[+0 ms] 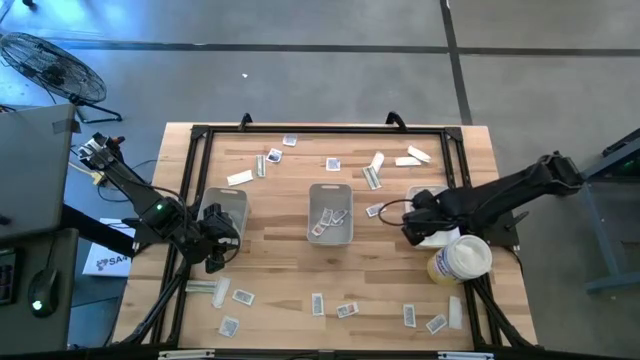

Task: Pick & Place First Aid Supplies
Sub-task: Put the ointment pack into the right gray bin

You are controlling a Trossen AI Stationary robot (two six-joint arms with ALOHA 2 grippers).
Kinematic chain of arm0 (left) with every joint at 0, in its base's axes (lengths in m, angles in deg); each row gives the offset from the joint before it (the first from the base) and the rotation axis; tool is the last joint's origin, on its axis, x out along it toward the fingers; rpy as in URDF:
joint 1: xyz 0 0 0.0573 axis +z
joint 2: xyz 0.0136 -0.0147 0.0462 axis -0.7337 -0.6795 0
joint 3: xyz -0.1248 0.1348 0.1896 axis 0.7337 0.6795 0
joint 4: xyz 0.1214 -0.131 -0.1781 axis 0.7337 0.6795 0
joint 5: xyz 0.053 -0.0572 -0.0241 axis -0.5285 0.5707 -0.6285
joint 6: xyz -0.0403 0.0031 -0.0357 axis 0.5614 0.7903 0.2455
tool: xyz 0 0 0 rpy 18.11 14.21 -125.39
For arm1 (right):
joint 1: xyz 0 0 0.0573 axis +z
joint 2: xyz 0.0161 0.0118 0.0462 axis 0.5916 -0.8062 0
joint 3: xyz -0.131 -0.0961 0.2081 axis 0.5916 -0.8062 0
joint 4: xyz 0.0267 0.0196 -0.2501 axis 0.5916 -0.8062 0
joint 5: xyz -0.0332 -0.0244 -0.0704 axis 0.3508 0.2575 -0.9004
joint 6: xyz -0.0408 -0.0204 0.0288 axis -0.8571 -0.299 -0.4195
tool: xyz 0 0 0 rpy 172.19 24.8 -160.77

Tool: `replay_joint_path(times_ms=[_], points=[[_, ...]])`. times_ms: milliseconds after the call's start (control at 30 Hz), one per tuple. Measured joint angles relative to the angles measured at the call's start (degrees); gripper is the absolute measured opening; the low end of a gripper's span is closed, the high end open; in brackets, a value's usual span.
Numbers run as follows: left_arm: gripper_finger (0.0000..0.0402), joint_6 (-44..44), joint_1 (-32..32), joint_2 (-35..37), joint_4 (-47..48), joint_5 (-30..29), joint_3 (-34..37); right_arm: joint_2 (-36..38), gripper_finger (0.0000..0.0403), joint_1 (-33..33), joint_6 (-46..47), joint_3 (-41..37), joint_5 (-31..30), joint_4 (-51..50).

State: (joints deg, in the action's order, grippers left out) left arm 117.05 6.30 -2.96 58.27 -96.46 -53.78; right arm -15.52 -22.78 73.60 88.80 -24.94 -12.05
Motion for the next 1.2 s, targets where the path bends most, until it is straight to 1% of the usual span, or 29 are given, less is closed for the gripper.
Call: replay_joint_path(times_ms=[100, 200, 300, 400, 467, 567, 633, 700, 833, 967, 1067, 1200], points=[[0.0128, 0.0, 0.0, 0.0, -0.01, 0.0, 0.0, 0.01, 0.0089, 0.03, -0.12, 4.07, -2.43, -1.67], [0.0128, -0.01, -0.01, -0.01, 0.0, 0.01, 0.0, 0.02, 0.0088, 0.04, -2.61, 7.24, -5.07, 1.29], [0.0128, 0.01, 0.01, -0.01, -0.02, -0.01, 0.02, 0.02, 0.0083, 0.04, -7.54, 8.74, -7.12, 8.66], [0.0128, 0.01, 0.01, -0.01, -0.02, 0.0, 0.0, 0.02, 0.008, 0.04, -14.71, 8.58, -8.79, 18.41], [0.0128, 0.01, 0.0, -0.01, -0.02, -0.01, 0.0, 0.02, 0.0079, 0.04, -20.0, 6.93, -9.76, 25.63], [0.0128, -0.01, -0.01, 0.01, -0.02, 0.01, 0.0, -0.23, 0.0079, 0.04, -30.57, 2.92, -10.05, 34.59], [0.0128, 0.0, 0.01, 0.0, -0.01, -0.01, 0.0, -0.34, 0.0079, 0.0, -37.12, -0.35, -9.96, 39.31], [0.0128, -0.01, -0.01, 0.01, -0.03, -0.01, 0.0, -0.35, 0.0079, -0.29, -41.33, -4.1, -10.05, 43.66], [0.0128, -0.01, 0.01, 0.01, -0.02, -0.01, 0.0, -0.4, 0.008, -2.91, -46.22, -11.13, -9.81, 54.14], [0.0128, 0.0, 0.0, 0.0, 0.0, -0.01, 0.0, -1.93, 0.008, -6.24, -53.13, -16.9, -6.25, 65.87], [0.0128, 0.0, 0.01, 0.0, -0.02, -0.01, 0.02, -3.86, 0.0079, -8.57, -54.12, -18.92, -4.56, 68.59], [0.0128, 0.0, 0.0, 0.0, -0.02, -0.01, 0.0, -7.36, 0.0083, -10.52, -55.43, -19.27, -5.08, 69.75]])
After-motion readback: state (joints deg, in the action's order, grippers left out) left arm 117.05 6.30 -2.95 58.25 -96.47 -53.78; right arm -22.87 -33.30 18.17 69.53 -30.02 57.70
